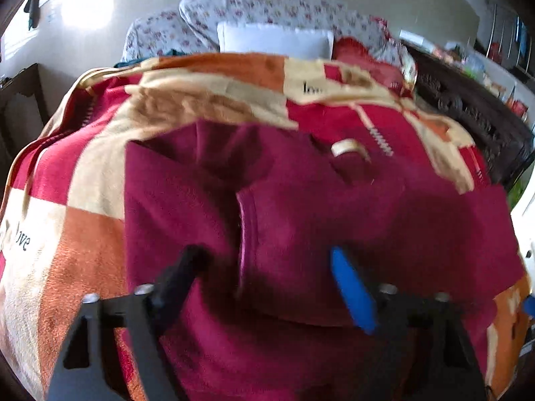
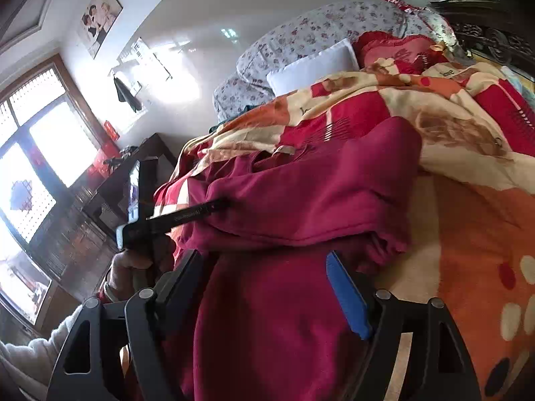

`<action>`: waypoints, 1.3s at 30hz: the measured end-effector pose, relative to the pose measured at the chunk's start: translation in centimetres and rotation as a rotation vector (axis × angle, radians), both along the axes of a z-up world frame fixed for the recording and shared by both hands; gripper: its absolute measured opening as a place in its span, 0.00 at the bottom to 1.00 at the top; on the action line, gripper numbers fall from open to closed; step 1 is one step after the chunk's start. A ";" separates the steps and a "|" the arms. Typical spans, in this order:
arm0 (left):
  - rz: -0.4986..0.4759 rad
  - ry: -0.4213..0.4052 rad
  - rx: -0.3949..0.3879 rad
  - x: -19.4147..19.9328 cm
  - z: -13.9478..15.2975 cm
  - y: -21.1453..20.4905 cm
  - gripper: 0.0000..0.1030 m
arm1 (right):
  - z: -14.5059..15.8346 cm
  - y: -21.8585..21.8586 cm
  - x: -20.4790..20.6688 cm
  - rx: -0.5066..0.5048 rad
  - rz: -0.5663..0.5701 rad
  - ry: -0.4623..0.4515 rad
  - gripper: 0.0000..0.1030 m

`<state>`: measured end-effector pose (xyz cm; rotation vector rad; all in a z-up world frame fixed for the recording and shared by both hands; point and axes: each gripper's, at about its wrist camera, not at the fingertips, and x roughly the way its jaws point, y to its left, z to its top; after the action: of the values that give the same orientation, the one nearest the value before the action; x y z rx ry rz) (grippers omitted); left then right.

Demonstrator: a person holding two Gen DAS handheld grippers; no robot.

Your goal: Fold small clothes

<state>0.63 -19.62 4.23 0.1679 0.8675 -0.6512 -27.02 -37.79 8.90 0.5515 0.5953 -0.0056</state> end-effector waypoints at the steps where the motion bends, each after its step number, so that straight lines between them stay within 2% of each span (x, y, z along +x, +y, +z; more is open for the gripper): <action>1: -0.004 0.011 -0.012 0.0 0.0 0.1 0.52 | 0.0 -0.3 -0.2 -0.001 -0.009 0.002 0.80; 2: 0.001 0.011 -0.018 -0.3 0.2 0.3 0.37 | 0.0 -0.5 -0.4 -0.001 -0.016 0.003 0.80; 4: -0.001 -0.014 -0.039 -1.3 1.6 1.1 0.17 | 0.2 -1.0 -0.9 0.007 -0.031 -0.005 0.80; 6: -0.016 -0.041 -0.070 -2.2 3.2 1.8 0.17 | 0.5 -1.4 -1.1 0.007 -0.045 -0.013 0.80; 10: 0.003 -0.158 -0.094 -3.5 7.2 3.8 0.15 | 1.8 -1.8 -0.7 -0.045 -0.065 -0.016 0.80; 13: 0.053 -0.133 -0.107 -2.3 8.5 6.0 0.15 | 3.0 -2.3 0.3 -0.129 -0.127 0.003 0.80; 14: 0.066 -0.109 -0.116 -2.0 8.2 6.7 0.15 | 3.2 -2.4 0.8 -0.149 -0.139 0.017 0.79; 17: 0.099 -0.037 -0.084 -1.3 5.1 7.9 0.15 | 3.2 -2.2 3.5 -0.210 -0.114 0.063 0.56; 20: 0.132 0.030 -0.041 -0.7 1.7 8.1 0.15 | 1.5 -1.0 6.3 -0.286 -0.070 0.167 0.50; 23: 0.147 0.022 -0.037 -0.3 0.5 8.0 0.15 | -2.0 -0.4 7.8 -0.332 -0.019 0.289 0.48; 25: 0.150 0.028 -0.029 -0.1 0.1 7.7 0.15 | -4.0 -1.0 7.6 -0.339 -0.027 0.360 0.44; 28: 0.139 0.004 -0.017 -0.6 0.2 7.6 0.15 | -4.3 -1.1 5.2 -0.315 0.002 0.340 0.43; 30: 0.134 0.000 -0.019 -0.7 0.2 7.7 0.15 | -3.9 -0.5 3.8 -0.332 0.019 0.353 0.44; 32: 0.136 0.010 -0.019 -0.6 0.0 7.8 0.15 | -3.4 -0.8 2.7 -0.293 0.017 0.366 0.45; 35: 0.141 0.018 -0.027 -0.5 0.0 7.9 0.15 | -1.8 -2.1 1.4 -0.236 -0.029 0.294 0.45; 36: 0.140 0.015 -0.027 -0.6 0.0 7.9 0.15 | -1.3 -2.8 1.3 -0.209 -0.051 0.269 0.49; 37: 0.140 0.013 -0.025 -0.6 0.0 7.9 0.15 | -0.8 -3.7 1.4 -0.176 -0.086 0.237 0.52; 39: 0.140 0.010 -0.017 -0.7 0.0 7.8 0.15 | -0.1 -5.4 2.2 -0.116 -0.163 0.163 0.81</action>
<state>-0.09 -11.80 4.23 0.0876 0.8752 -0.5283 -24.83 -43.22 8.83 0.4881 0.7025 -0.2395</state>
